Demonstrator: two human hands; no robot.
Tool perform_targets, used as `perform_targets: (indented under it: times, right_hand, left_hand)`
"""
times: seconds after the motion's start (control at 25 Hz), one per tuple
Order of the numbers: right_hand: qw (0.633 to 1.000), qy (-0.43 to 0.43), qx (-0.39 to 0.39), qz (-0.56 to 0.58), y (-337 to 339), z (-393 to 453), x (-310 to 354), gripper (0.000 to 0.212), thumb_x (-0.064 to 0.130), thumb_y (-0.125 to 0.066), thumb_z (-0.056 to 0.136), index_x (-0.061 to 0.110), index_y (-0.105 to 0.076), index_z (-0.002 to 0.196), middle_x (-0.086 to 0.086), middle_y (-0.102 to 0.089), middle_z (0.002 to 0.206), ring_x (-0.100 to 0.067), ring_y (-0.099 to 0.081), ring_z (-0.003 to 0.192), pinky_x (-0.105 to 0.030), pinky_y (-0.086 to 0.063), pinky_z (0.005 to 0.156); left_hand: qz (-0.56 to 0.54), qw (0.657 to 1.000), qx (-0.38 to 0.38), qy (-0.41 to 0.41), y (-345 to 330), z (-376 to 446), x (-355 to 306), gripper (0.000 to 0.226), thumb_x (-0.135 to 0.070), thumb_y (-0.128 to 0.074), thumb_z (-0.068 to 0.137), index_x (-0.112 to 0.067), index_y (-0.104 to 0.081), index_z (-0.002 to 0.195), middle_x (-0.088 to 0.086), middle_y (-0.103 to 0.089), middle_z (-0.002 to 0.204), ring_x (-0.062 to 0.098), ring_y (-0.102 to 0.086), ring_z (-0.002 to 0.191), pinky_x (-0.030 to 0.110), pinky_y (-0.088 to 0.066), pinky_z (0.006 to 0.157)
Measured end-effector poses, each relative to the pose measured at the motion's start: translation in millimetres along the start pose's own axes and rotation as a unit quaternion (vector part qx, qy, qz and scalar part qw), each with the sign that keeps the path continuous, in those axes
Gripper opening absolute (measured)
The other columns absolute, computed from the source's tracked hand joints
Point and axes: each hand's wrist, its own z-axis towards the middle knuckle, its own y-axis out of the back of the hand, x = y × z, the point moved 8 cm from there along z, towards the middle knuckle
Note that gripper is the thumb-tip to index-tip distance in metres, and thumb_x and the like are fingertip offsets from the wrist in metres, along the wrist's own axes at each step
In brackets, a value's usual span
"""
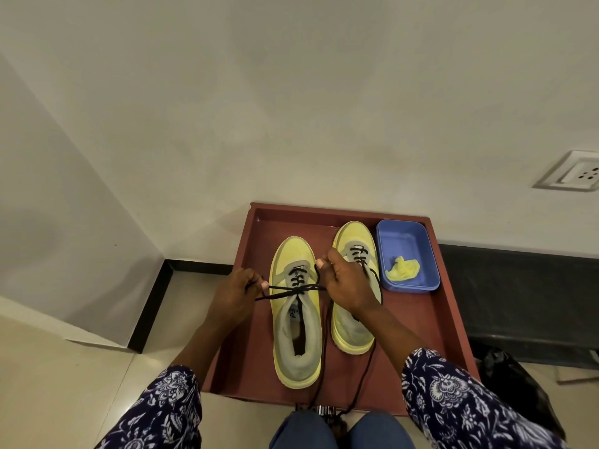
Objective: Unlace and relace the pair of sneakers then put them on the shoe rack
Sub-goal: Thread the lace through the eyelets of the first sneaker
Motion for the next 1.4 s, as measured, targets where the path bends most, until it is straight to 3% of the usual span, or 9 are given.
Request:
perform_targets:
  times: [0.28,0.52,0.68,0.84,0.92,1.04,1.12,1.24,1.4]
  right_hand:
    - [0.998,0.034,0.004,-0.044,-5.5,-3.6,-3.1,0.027,0.026,-0.039,0.097,0.003,-0.051,0.094,-0.002,-0.048,0.062,-0.022,-0.047,0.056,-0.027,-0.03,0.054]
    - [0.996,0.046,0.01,-0.075,-10.9,-3.1,-6.6,0.029,0.03,-0.036,0.098,0.004,-0.05,0.096,-0.018,-0.062,0.068,-0.035,-0.059,0.063,-0.031,-0.035,0.052]
    - [0.998,0.023,0.048,-0.027,-17.2,-3.9,-0.6,0.019,0.029,-0.045,0.096,0.015,-0.045,0.083,-0.006,-0.055,0.062,-0.026,-0.055,0.059,-0.035,-0.039,0.056]
    - [0.994,-0.037,0.093,0.043,-8.0,-2.4,-4.5,0.034,0.037,-0.058,0.088,0.018,-0.045,0.063,0.004,-0.043,0.054,-0.008,-0.04,0.051,-0.027,-0.034,0.055]
    - [0.986,-0.094,0.081,0.112,3.8,-2.2,-11.3,0.039,0.036,-0.061,0.087,0.012,-0.047,0.06,-0.001,-0.042,0.056,-0.011,-0.04,0.053,-0.025,-0.036,0.056]
    - [0.959,-0.171,0.068,0.215,8.5,-7.2,-20.9,0.039,0.032,-0.059,0.089,0.013,-0.046,0.057,0.001,-0.041,0.055,-0.009,-0.04,0.051,-0.02,-0.042,0.049]
    - [0.941,-0.202,0.049,0.267,5.5,-13.0,-24.5,0.042,0.028,-0.058,0.09,0.016,-0.044,0.053,0.006,-0.041,0.051,-0.008,-0.038,0.049,-0.02,-0.04,0.048]
    - [0.919,-0.245,0.001,0.308,3.4,-20.1,-34.6,0.045,0.024,-0.057,0.091,0.018,-0.04,0.05,0.012,-0.037,0.04,-0.009,-0.033,0.045,-0.024,-0.035,0.048]
    - [0.931,-0.247,-0.024,0.27,6.8,-20.8,-41.0,0.046,0.027,-0.058,0.089,0.02,-0.035,0.05,0.008,-0.032,0.046,-0.011,-0.029,0.048,-0.031,-0.031,0.056]
  left_hand:
    - [0.013,1.0,0.002,0.003,1.8,1.4,-0.6,0.017,-0.021,-0.059,0.088,-0.016,-0.054,0.072,-0.009,-0.052,0.071,0.002,-0.047,0.063,0.014,-0.031,0.053]
    - [0.01,1.0,0.002,0.01,1.2,1.5,2.4,0.018,-0.023,-0.058,0.089,-0.012,-0.056,0.074,-0.007,-0.052,0.068,0.007,-0.047,0.062,0.015,-0.032,0.053]
    - [-0.026,0.999,0.01,0.028,-1.2,-4.2,-2.1,0.02,-0.023,-0.056,0.09,-0.013,-0.054,0.074,-0.004,-0.054,0.069,0.007,-0.046,0.062,0.015,-0.033,0.053]
    - [-0.088,0.993,0.044,0.057,4.8,-1.6,-6.0,0.019,-0.025,-0.06,0.088,-0.009,-0.056,0.078,0.0,-0.055,0.07,0.008,-0.047,0.062,0.017,-0.037,0.056]
    - [-0.245,0.962,0.036,0.112,7.7,-3.4,-2.2,0.017,-0.019,-0.062,0.087,-0.01,-0.054,0.076,0.001,-0.053,0.067,0.007,-0.047,0.058,0.016,-0.04,0.055]
    - [-0.529,0.829,-0.013,0.183,8.6,-7.9,3.0,0.021,-0.008,-0.054,0.09,-0.013,-0.048,0.071,-0.003,-0.042,0.052,0.004,-0.04,0.044,0.018,-0.046,0.047]
    - [-0.576,0.792,-0.031,0.199,10.3,-9.6,4.8,0.023,-0.007,-0.051,0.091,-0.013,-0.048,0.069,-0.005,-0.038,0.049,0.003,-0.037,0.04,0.017,-0.044,0.043]
    - [-0.543,0.816,-0.03,0.197,12.2,-13.6,5.3,0.023,-0.008,-0.053,0.09,-0.014,-0.049,0.069,-0.007,-0.041,0.052,0.002,-0.035,0.042,0.016,-0.034,0.042]
    - [-0.43,0.886,-0.012,0.171,15.4,-17.1,12.3,0.015,-0.007,-0.057,0.088,-0.011,-0.056,0.074,-0.005,-0.046,0.059,0.005,-0.039,0.052,0.019,-0.033,0.052]
